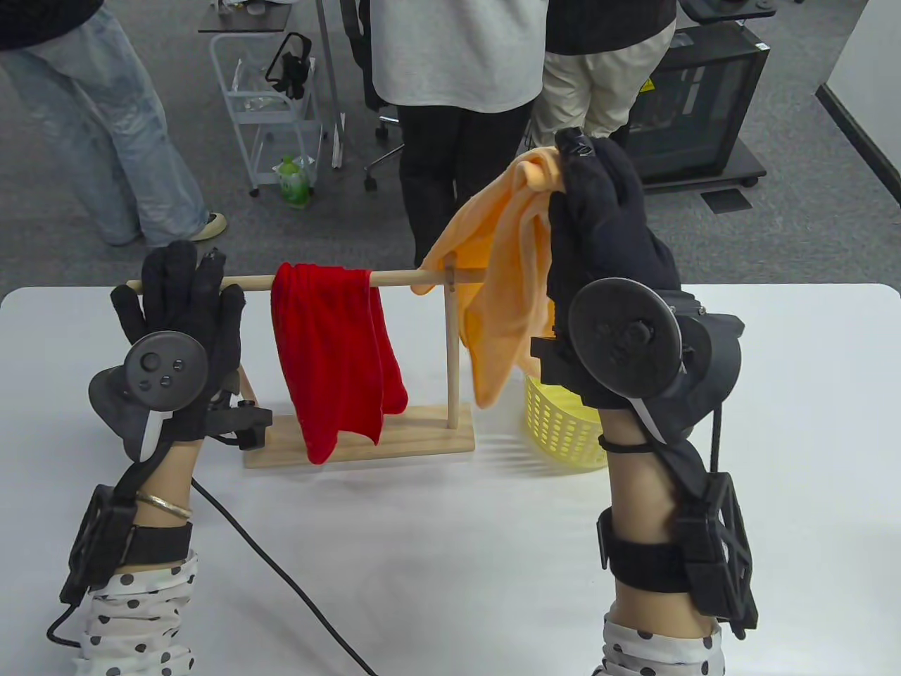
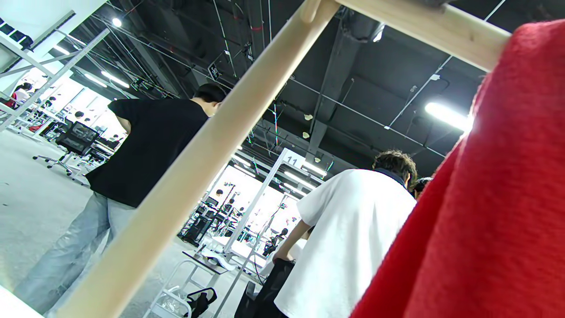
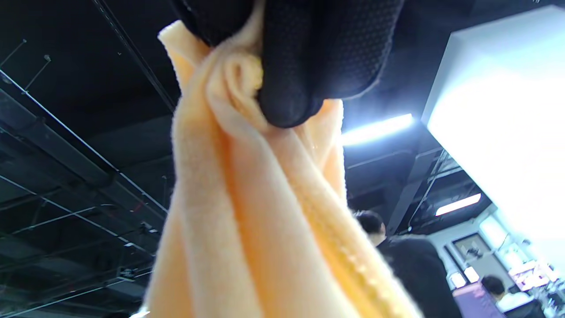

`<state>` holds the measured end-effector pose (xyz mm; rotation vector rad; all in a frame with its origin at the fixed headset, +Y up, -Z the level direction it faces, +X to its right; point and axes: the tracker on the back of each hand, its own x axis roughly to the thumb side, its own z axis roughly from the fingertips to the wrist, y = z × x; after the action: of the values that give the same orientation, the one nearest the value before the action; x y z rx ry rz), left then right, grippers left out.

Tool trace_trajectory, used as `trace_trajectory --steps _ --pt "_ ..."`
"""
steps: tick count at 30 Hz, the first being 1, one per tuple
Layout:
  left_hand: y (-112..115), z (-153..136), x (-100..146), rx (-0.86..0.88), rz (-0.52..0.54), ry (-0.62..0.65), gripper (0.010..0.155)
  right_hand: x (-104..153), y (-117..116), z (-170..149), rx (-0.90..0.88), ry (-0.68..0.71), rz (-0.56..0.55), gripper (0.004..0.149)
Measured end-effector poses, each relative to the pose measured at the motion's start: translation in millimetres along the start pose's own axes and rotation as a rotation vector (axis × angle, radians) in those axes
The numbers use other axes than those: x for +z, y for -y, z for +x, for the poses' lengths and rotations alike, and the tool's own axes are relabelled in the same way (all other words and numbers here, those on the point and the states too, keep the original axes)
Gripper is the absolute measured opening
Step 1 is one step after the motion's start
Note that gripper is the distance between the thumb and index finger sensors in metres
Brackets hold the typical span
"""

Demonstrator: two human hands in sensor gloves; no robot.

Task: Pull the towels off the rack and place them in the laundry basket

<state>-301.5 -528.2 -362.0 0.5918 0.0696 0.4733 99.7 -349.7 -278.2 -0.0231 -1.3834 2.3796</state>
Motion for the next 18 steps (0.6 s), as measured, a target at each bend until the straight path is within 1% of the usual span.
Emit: trace_trajectory --steps 5,10,14,18 --pt "0 0 0 0.001 0.003 0.000 0.060 -7 17 -8 0.053 -0.015 -0.042 0.044" --pt "1 0 0 0.005 0.006 0.002 0.060 -9 27 -16 0.096 -0.026 -0.068 0.044" --pt "1 0 0 0.006 0.008 0.002 0.060 -7 27 -24 0.163 -0.017 -0.070 0.044" --pt "1 0 0 0.004 0.009 0.002 0.060 -2 18 -33 0.206 -0.019 -0.053 0.045"
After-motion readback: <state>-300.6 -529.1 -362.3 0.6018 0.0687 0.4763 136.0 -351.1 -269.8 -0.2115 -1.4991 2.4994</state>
